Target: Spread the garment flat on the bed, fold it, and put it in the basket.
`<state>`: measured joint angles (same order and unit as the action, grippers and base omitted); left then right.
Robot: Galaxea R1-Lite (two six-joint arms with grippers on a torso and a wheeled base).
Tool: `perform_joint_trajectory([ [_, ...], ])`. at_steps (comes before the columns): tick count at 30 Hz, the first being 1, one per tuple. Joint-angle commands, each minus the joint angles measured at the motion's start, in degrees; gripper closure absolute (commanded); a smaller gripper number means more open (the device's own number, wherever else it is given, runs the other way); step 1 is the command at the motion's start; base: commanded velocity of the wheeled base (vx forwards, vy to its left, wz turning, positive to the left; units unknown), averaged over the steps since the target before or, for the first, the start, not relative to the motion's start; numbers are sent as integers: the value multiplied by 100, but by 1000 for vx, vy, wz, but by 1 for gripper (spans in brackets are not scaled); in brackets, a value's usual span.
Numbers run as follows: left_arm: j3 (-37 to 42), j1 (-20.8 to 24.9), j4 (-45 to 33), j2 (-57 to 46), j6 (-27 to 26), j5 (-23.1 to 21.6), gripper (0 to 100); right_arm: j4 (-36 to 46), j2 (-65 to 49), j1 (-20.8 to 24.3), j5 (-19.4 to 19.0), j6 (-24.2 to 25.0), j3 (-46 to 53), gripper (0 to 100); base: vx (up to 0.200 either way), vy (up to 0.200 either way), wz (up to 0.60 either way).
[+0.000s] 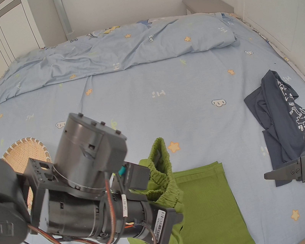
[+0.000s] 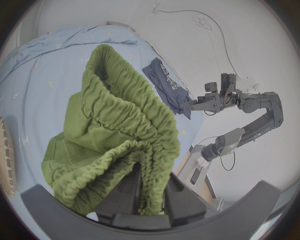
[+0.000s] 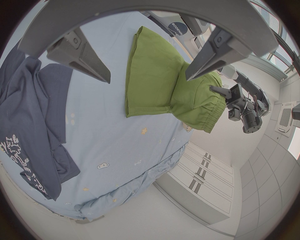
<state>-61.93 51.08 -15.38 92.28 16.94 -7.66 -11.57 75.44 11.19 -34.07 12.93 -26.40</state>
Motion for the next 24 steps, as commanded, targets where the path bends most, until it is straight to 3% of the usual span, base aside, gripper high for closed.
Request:
perform_joint_trajectory([
  [1, 49, 218, 106, 299, -16, 1, 100, -3, 15, -20, -3, -1, -5, 0, 0, 0, 0],
  [5, 32, 315, 141, 422, -25, 10, 100, -3, 15, -20, -3, -1, 4, 0, 0, 0, 0],
  [6, 14, 394, 167, 466, -25, 18, 0, -3, 15, -20, -3, -1, 4, 0, 0, 0, 0],
  [10, 49, 535, 457, 598, -25, 18, 0, -3, 33, -20, -3, -1, 4, 0, 0, 0, 0],
  [16, 436, 904, 1758, 844, 19, 1, 0, -3, 33, -29, -3, -1, 4, 0, 0, 0, 0],
  [21, 1069, 869, 3542, 1020, 72, -8, 0, -3, 33, -29, -3, -1, 13, 0, 0, 0, 0],
  [24, 1596, 605, 5054, 1055, 432, -25, 0, -3, 6, -29, -3, -1, 13, 0, 0, 0, 0],
])
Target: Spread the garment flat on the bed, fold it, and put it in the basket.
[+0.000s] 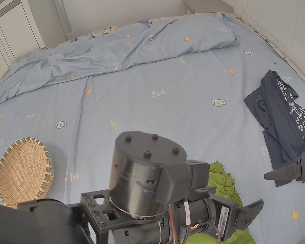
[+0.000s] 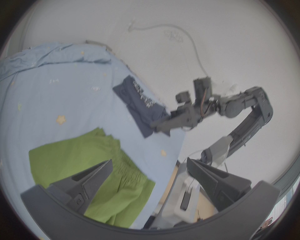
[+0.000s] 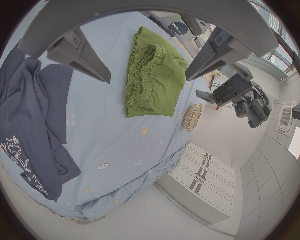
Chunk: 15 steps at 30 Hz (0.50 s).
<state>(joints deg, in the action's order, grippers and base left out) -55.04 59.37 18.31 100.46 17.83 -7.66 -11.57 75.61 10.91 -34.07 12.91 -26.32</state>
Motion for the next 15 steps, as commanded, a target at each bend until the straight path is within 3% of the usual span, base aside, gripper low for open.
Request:
perform_joint_trajectory([
  [1, 1066, -400, 1939, 202, 537, -69, 0, -3, -20, -1, -3, 1, -5, 0, 0, 0, 0],
  [5, 1373, -945, 2133, 131, 967, -87, 0, 6, -72, 16, -3, 1, -22, 0, 0, 0, 0],
  [7, 1654, -1542, 2124, -18, 1231, -175, 0, 14, -178, 104, -3, 1, 4, 0, 0, 0, 0],
  [11, 2454, -2509, 2212, -88, 1521, -676, 0, 32, -187, 544, -12, -17, 48, 0, 0, 0, 0],
  [15, 2920, -2905, 2300, -36, 1644, -1098, 0, -3, -99, 992, -20, -25, -58, 0, 0, 0, 0],
])
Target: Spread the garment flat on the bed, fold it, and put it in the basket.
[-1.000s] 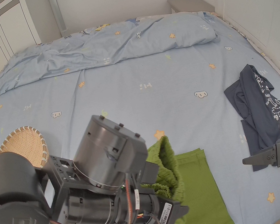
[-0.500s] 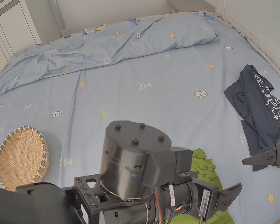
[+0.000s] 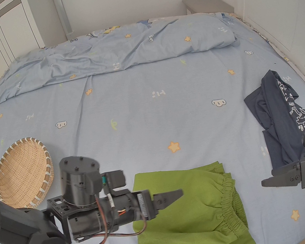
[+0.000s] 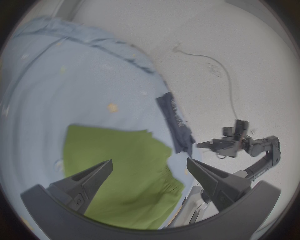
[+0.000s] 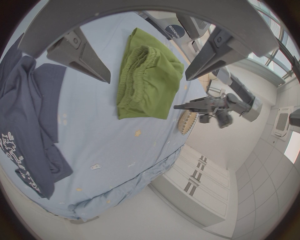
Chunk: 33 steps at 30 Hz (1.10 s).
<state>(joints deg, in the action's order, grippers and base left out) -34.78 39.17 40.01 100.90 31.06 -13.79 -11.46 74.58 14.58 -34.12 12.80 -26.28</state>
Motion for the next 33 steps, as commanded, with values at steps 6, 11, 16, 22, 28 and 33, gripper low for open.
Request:
perform_joint_trajectory([
  [6, 1325, -1377, 789, 571, 348, -801, 0, -5, 698, 1785, -7, 3, -457, 0, 0, 0, 0],
  [11, 1597, -1368, 1396, 835, 366, -836, 0, -49, 1568, 2066, -24, -41, -580, 0, 0, 0, 0],
  [16, 1720, -1359, 1809, 1107, 366, -854, 0, -164, 2245, 2119, -77, -76, -518, 0, 0, 0, 0],
  [22, 1676, -1139, 2248, 1511, 409, -942, 0, -295, 2623, 2154, -86, -50, -439, 0, 0, 0, 0],
  [28, 1659, -911, 2819, 1942, 445, -933, 0, -49, 2684, 2321, 20, 3, -175, 0, 0, 0, 0],
  [33, 1650, -762, 3109, 2127, 453, -933, 0, -14, 2790, 2207, 81, -14, 9, 0, 0, 0, 0],
])
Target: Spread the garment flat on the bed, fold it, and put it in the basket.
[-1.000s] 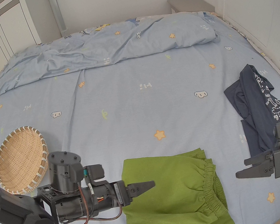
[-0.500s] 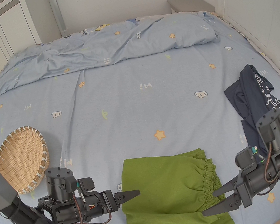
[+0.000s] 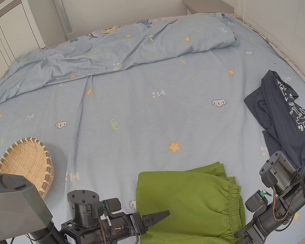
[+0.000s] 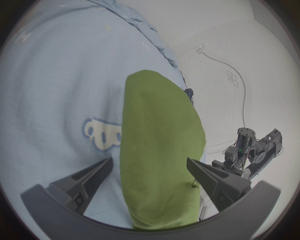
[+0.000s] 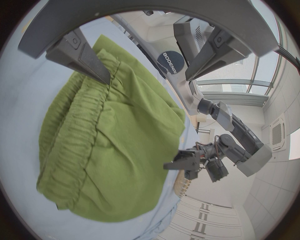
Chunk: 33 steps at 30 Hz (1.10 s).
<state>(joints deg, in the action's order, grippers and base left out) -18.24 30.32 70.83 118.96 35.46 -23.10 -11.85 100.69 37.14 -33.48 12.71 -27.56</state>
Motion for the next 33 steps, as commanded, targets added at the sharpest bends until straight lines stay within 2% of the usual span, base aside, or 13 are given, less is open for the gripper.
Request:
perform_joint_trajectory([
  [1, -4, 132, 72, 330, 13, -1, 0, 7, 258, -93, 16, -32, 190, 0, 0, 0, 0],
  [12, -198, 264, 142, 348, 119, -10, 0, -476, 284, -339, -36, -138, 515, 0, 0, 0, 0],
  [16, -171, 422, 142, 365, 119, -10, 0, -661, -217, -498, -54, -85, 577, 0, 0, 0, 0],
  [17, -171, 431, 142, 365, 119, -10, 100, -661, -252, -524, -54, -76, 577, 0, 0, 0, 0],
  [24, -154, 537, 36, 286, 198, -28, 100, -520, -1359, -981, -54, 170, 199, 0, 0, 0, 0],
  [27, -224, 440, -192, 49, 339, -28, 100, 262, -1948, -1174, -54, 715, -654, 0, 0, 0, 0],
  [30, -417, 150, -737, -364, 506, -28, 100, 807, -2107, -1280, -45, 768, -1128, 0, 0, 0, 0],
  [31, -699, -96, -1510, -848, 549, -28, 100, 1123, -2142, -1447, -36, 750, -1410, 0, 0, 0, 0],
  [33, -1129, -307, -2565, -1375, 541, -37, 100, 1238, -2142, -1649, -36, 732, -1594, 0, 0, 0, 0],
])
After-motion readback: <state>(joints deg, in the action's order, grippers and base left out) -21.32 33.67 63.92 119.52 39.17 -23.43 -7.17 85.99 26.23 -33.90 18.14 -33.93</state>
